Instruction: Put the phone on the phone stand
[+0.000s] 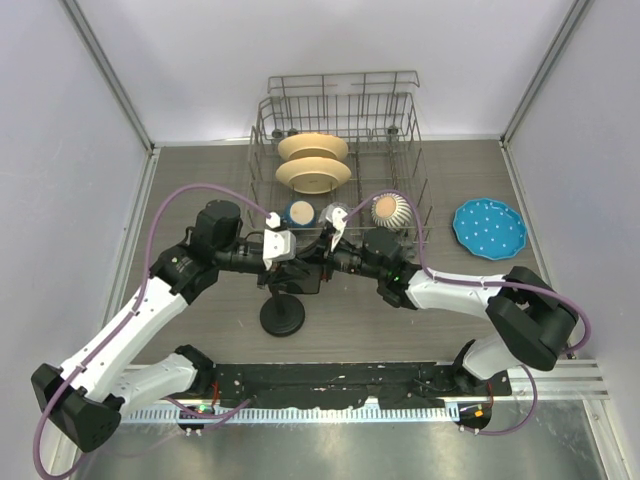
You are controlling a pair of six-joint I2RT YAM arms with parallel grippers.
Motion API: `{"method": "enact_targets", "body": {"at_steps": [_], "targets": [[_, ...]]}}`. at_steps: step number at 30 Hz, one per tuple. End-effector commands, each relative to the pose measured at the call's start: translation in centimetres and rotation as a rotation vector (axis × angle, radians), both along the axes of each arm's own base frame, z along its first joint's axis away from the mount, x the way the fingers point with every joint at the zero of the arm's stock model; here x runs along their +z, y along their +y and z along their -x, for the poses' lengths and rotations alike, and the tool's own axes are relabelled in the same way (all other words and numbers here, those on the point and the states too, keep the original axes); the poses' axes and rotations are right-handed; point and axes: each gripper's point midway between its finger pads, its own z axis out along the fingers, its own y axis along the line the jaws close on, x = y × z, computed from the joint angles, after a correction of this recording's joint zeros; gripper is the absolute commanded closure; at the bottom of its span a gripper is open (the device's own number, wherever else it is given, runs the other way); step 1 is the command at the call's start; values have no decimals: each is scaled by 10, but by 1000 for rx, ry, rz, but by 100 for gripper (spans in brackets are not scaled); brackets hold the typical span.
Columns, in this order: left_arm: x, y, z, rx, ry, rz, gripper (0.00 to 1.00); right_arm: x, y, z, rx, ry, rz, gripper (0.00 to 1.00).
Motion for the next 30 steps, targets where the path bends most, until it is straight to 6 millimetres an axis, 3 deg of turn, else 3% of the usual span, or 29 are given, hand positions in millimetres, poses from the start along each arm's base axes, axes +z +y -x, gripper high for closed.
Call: {"method": "enact_targets", "body": {"at_steps": [1,2,4,5,6,8,9,14,18,19,22,30], "targets": [[46,14,-38,206,-183,69,100,28,-13,-14,-159,-36,-106,99],[41,16,-40,240,-183,82,100,34,-17,-15,-207,-48,-127,99],[53,28,-40,357,-192,146,100,36,-30,-27,-364,-75,-145,99],[42,33,-41,407,-168,142,100,42,-29,-21,-394,-104,-150,99],[50,47,-43,491,-201,162,100,43,-29,-19,-417,-113,-153,99],[40,63,-45,603,-170,151,100,48,-33,-21,-498,-128,-172,99],[45,79,-48,692,-196,166,100,48,-27,-11,-499,-151,-165,99],[29,113,-57,931,-137,161,100,47,-35,-13,-675,-147,-203,99],[18,121,-64,1019,-116,121,100,47,-36,-11,-761,-146,-218,99],[17,135,-71,1117,-130,106,100,48,-35,-5,-769,-166,-203,99],[14,142,-77,1221,-170,53,100,50,-37,-3,-841,-174,-184,99],[6,148,-79,1446,-245,-48,100,60,-25,15,-907,-222,-124,99]]}}
